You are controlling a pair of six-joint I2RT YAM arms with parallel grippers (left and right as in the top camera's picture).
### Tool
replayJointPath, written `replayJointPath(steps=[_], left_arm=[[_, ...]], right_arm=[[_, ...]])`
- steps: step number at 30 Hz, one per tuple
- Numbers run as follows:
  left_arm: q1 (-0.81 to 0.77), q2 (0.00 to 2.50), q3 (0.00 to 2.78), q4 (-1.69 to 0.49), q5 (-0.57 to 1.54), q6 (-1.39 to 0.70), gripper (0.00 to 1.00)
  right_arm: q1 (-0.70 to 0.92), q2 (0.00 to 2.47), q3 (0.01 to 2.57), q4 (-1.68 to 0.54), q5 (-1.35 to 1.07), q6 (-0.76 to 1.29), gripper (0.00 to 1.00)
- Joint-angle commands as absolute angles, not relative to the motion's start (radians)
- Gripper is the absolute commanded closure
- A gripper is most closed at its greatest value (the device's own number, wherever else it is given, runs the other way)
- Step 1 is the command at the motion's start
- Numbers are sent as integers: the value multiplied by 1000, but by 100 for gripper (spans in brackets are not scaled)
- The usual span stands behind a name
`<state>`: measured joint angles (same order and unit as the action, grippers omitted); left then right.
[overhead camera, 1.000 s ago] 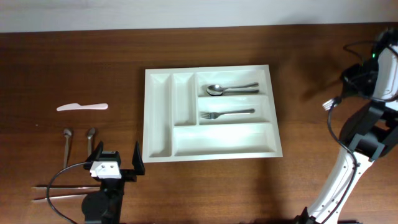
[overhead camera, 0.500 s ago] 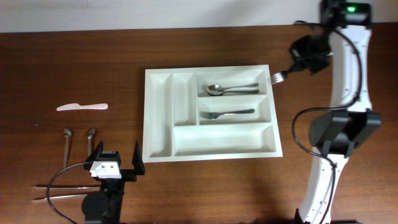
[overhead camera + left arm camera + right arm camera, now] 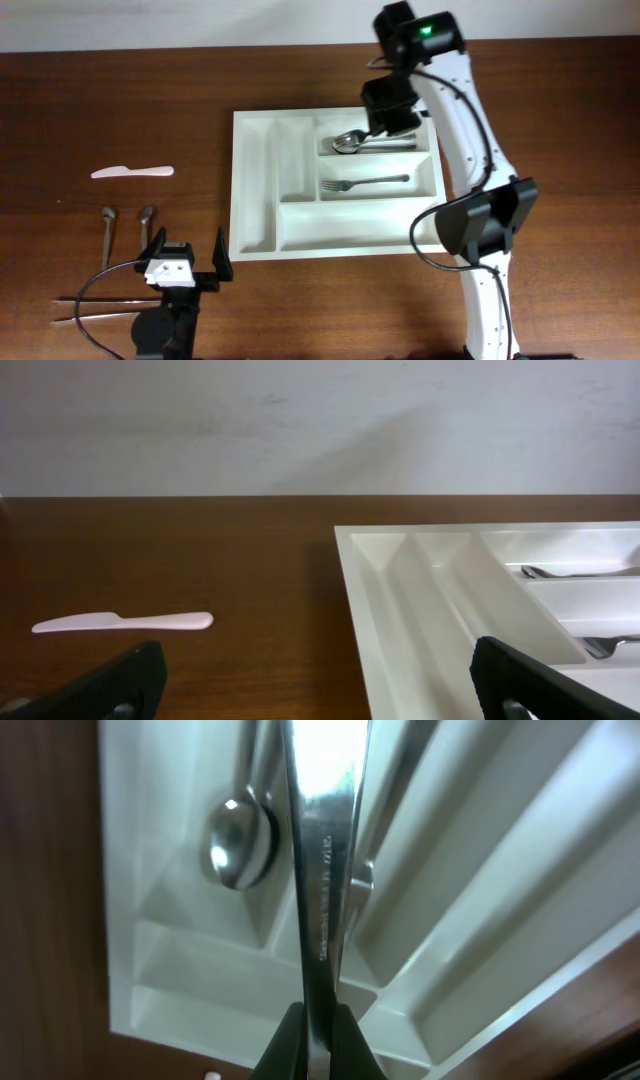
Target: Pack container
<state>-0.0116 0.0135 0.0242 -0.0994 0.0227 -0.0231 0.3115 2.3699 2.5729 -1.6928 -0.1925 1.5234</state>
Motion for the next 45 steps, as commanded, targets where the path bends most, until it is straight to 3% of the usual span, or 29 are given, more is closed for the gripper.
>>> replayJointPath(steps=[1, 13, 15, 18, 23, 28, 33, 38, 45], left_arm=[[-6, 6, 17, -96, 20, -32, 1], [-6, 6, 17, -96, 20, -32, 1], [-6, 6, 17, -96, 20, -32, 1], [-6, 6, 17, -96, 20, -32, 1], [-6, 6, 17, -96, 20, -32, 1], [-6, 6, 17, -96, 20, -32, 1], [-6, 6, 17, -96, 20, -32, 1], [-6, 6, 17, -96, 20, -32, 1], [-6, 6, 17, -96, 20, -32, 1]], right_arm=[[348, 2347, 2511, -1699, -145, 1634, 95], [343, 2347, 2300, -1682, -125, 1659, 93], [339, 2347, 2293, -1683, -112, 1659, 90], [332, 2347, 2292, -1675, -92, 1659, 76], [317, 2347, 2292, -1666, -81, 1658, 62], [275, 2347, 2294, -1658, -38, 1622, 53], [134, 2347, 2362, -1656, 5, 1355, 45], [-7, 2347, 2482, -1636, 5, 944, 2], [-168, 2315, 2621, -1699, -94, 505, 1]])
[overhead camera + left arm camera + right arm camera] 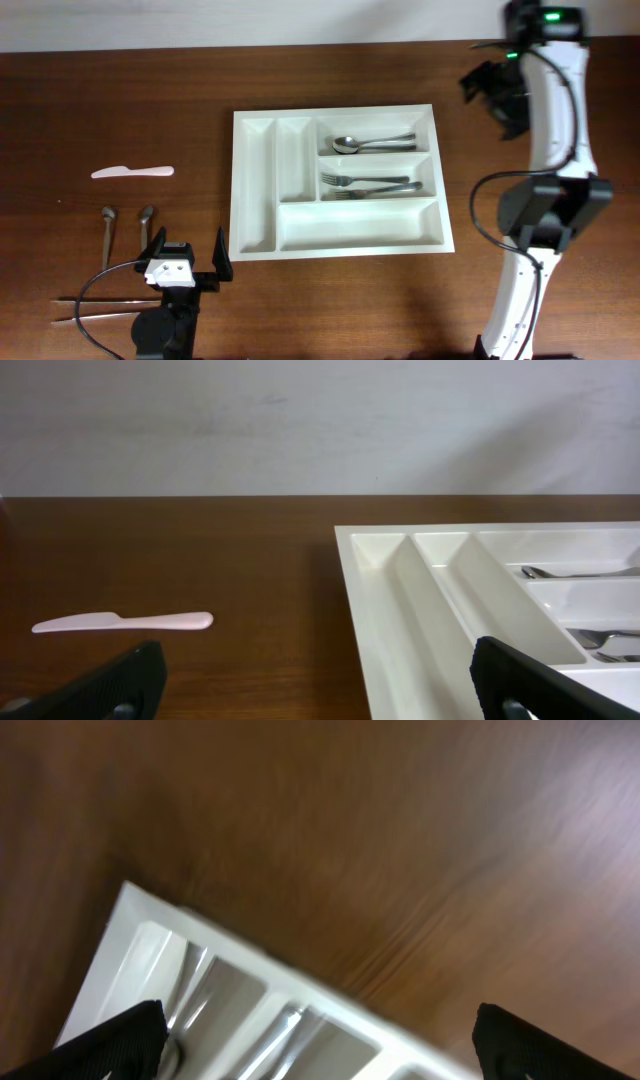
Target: Pack container
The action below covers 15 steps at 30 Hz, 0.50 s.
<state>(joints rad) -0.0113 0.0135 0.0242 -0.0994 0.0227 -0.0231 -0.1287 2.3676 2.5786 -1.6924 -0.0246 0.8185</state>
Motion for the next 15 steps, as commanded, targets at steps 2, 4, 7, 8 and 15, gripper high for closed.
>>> replayJointPath(steps=[2, 4, 7, 8, 15], left_arm=[[-6, 6, 17, -96, 20, -32, 1], [-6, 6, 17, -96, 20, -32, 1], [-6, 6, 17, -96, 20, -32, 1], [-6, 6, 17, -96, 20, -32, 1], [-6, 6, 17, -96, 20, -32, 1]], right_arm=[[-199, 2287, 2621, -1699, -129, 451, 1], [-225, 2249, 2619, -1699, -181, 344, 1], [-248, 2178, 2575, -1699, -194, 193, 1], [-253, 2144, 2542, -1699, -189, 148, 1], [-315, 1874, 2177, -1699, -131, -46, 1]])
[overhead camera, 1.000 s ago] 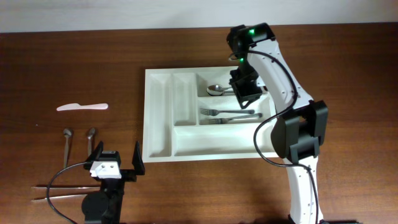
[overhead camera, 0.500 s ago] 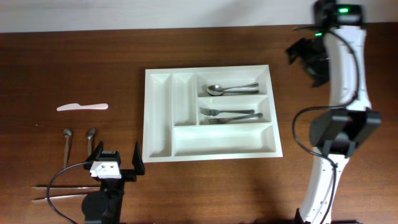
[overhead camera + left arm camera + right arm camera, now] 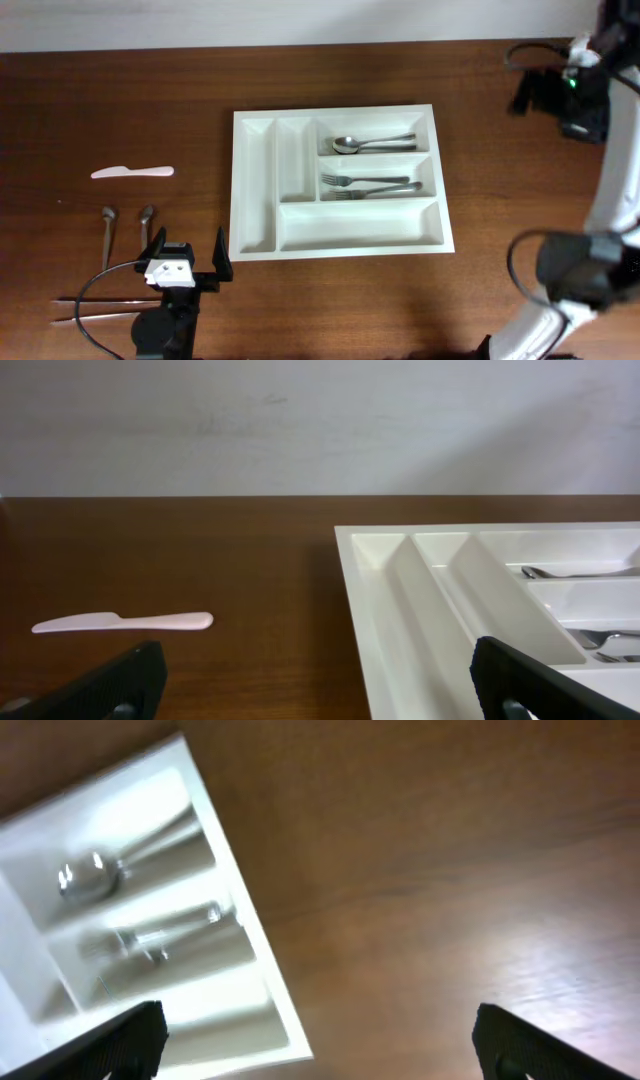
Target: Pack container
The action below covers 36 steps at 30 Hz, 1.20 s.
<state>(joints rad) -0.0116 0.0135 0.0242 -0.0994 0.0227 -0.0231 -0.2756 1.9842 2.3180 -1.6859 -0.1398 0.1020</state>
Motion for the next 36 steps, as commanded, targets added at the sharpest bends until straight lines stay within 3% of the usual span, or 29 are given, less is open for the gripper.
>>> replayJointPath(steps=[1, 12, 21, 36], left_arm=[[-6, 6, 17, -96, 20, -32, 1], [-6, 6, 17, -96, 20, -32, 1], [-6, 6, 17, -96, 20, -32, 1], [-6, 6, 17, -96, 20, -32, 1]], right_arm=[[-324, 1851, 2142, -1699, -131, -55, 1], [-387, 1751, 1807, -1583, -135, -101, 1], [-389, 1751, 1437, -1281, -89, -77, 1], [-389, 1753, 1386, -1015, 95, -47, 1]])
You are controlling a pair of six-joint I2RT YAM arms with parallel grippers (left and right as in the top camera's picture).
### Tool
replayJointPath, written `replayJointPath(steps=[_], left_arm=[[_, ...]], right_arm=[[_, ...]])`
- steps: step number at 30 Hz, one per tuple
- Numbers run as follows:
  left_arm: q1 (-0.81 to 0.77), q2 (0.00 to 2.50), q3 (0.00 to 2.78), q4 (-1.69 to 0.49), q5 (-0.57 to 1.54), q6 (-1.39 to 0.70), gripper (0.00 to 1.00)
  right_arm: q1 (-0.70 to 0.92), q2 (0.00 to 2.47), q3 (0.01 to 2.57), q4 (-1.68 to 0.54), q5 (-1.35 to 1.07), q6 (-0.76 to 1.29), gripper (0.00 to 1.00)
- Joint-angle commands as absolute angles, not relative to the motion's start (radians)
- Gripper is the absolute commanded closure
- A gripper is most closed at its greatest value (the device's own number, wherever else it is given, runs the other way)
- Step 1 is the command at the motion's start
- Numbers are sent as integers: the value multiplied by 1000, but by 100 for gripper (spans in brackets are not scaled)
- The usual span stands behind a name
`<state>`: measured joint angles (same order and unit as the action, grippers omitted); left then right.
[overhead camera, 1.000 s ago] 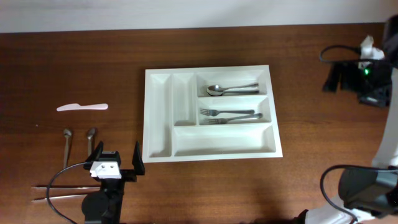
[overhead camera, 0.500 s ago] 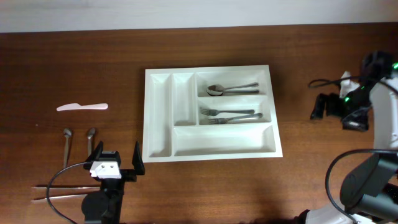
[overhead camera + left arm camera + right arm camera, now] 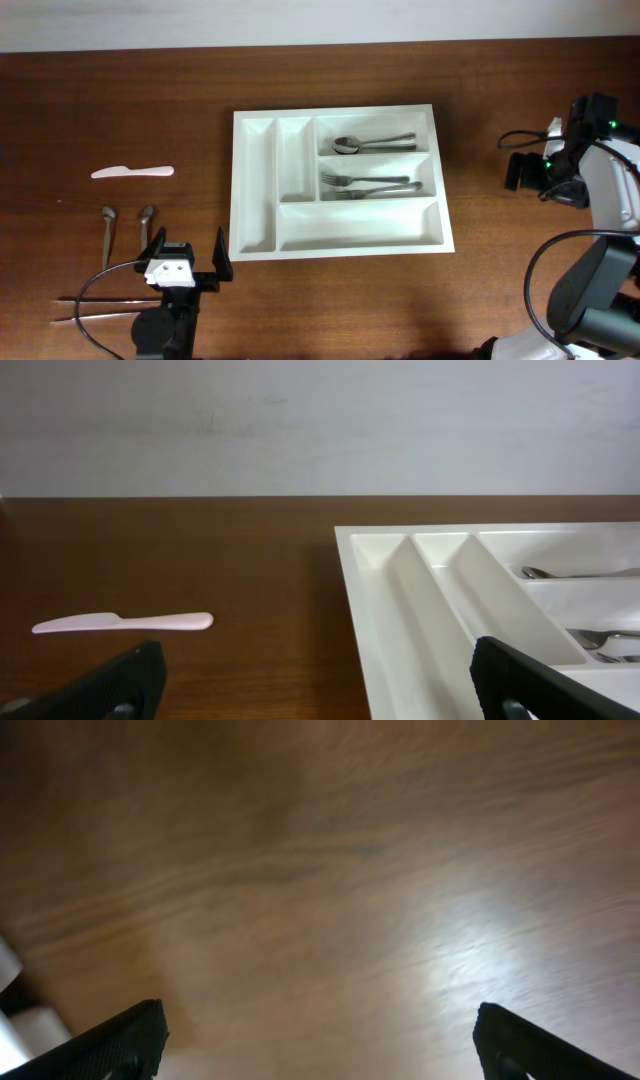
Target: Pack container
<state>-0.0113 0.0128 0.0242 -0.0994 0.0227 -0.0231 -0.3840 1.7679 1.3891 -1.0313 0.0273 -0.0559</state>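
Observation:
The white cutlery tray (image 3: 240,180) lies mid-table. Its upper right compartment holds spoons (image 3: 372,143) and the one below it holds two forks (image 3: 368,185). A pale pink knife (image 3: 132,172) lies on the wood to the left, also visible in the left wrist view as the knife (image 3: 122,623). Two small spoons (image 3: 127,228) and thin metal sticks (image 3: 100,308) lie near my left gripper (image 3: 185,255). That left gripper (image 3: 320,690) stands open and empty, facing the tray (image 3: 360,600). My right gripper (image 3: 522,172) hangs open and empty over bare wood right of the tray; the right gripper (image 3: 320,1045) has its fingers wide apart.
The brown wooden table (image 3: 500,280) runs to a pale wall at the back. The tray's long left slots and wide bottom slot hold nothing. The right arm's base and cable stand at the front right corner.
My right arm has moved from the far back right corner to beside the tray's right side, and its wrist view has lost the tray. The left arm and cutlery have not moved.
My right gripper was first shut on a metal utensil over the tray's right compartments, where one fork lay. Then two forks lay there and the gripper was open at the back right. It then stood farther right, and now sits beside the tray.

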Motion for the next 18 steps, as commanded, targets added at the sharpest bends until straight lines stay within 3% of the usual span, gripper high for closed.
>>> replayJointPath(steps=[1, 12, 18], left_arm=[[-6, 6, 17, -96, 20, -32, 1], [-6, 6, 17, -96, 20, -32, 1], [-6, 6, 17, -96, 20, -32, 1]], right_arm=[[-389, 1753, 1386, -1012, 109, -47, 1], [-529, 1751, 1390, -1015, 142, -25, 1], [-628, 1752, 1391, -1019, 32, -10, 1]])
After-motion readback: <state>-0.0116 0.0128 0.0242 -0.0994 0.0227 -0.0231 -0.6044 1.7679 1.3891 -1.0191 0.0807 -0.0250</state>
